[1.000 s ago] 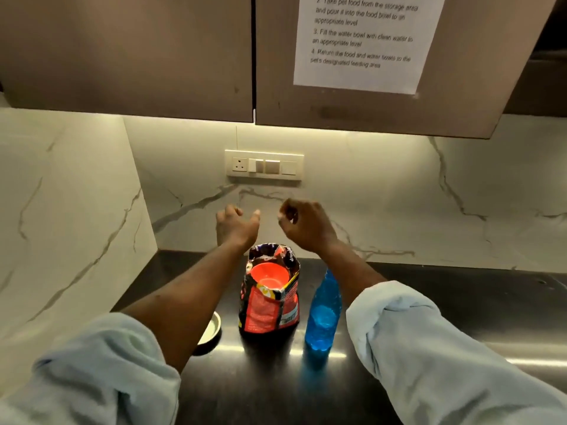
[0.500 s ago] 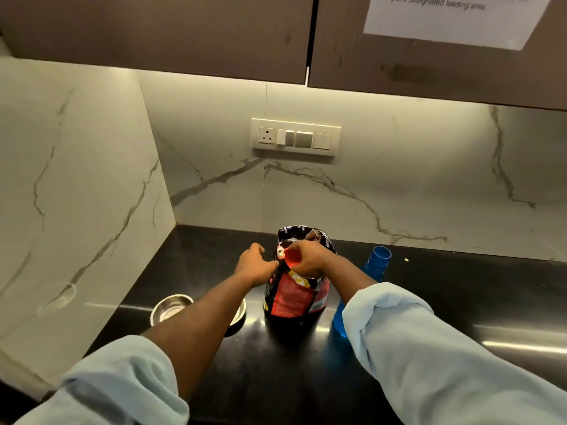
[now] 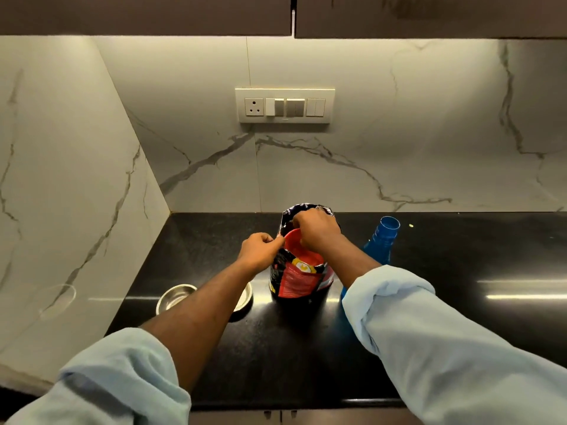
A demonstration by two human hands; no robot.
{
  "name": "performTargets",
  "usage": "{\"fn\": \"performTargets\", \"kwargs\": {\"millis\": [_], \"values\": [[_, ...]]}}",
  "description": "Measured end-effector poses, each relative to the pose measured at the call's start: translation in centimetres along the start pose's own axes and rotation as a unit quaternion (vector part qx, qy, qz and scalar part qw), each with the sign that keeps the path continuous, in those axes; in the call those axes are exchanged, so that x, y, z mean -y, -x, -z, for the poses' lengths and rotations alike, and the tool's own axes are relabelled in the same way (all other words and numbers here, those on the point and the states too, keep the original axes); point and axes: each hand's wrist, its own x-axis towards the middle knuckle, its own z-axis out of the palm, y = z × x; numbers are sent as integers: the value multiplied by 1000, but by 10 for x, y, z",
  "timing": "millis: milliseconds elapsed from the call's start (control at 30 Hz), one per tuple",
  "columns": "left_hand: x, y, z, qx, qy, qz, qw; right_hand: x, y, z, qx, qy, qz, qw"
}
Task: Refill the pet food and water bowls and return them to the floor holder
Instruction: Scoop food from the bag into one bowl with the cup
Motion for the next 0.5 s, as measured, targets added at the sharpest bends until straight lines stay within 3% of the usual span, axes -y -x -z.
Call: {"fn": "performTargets", "kwargs": {"millis": [200,300,400,500], "values": [[1,2,-3,16,11,34,999,-10,-7,15,138,4,-2,990],[1,3,-5,15,12,37,999,-19,-12,25,210,-68,-24,975],[-1,5,-7,5,8,32,999,-21,-12,33,297,-193,-34,935],[-2,11,-7,-5,-10,24,1000,-22,-7,39,326,-293,-23,899]]}}
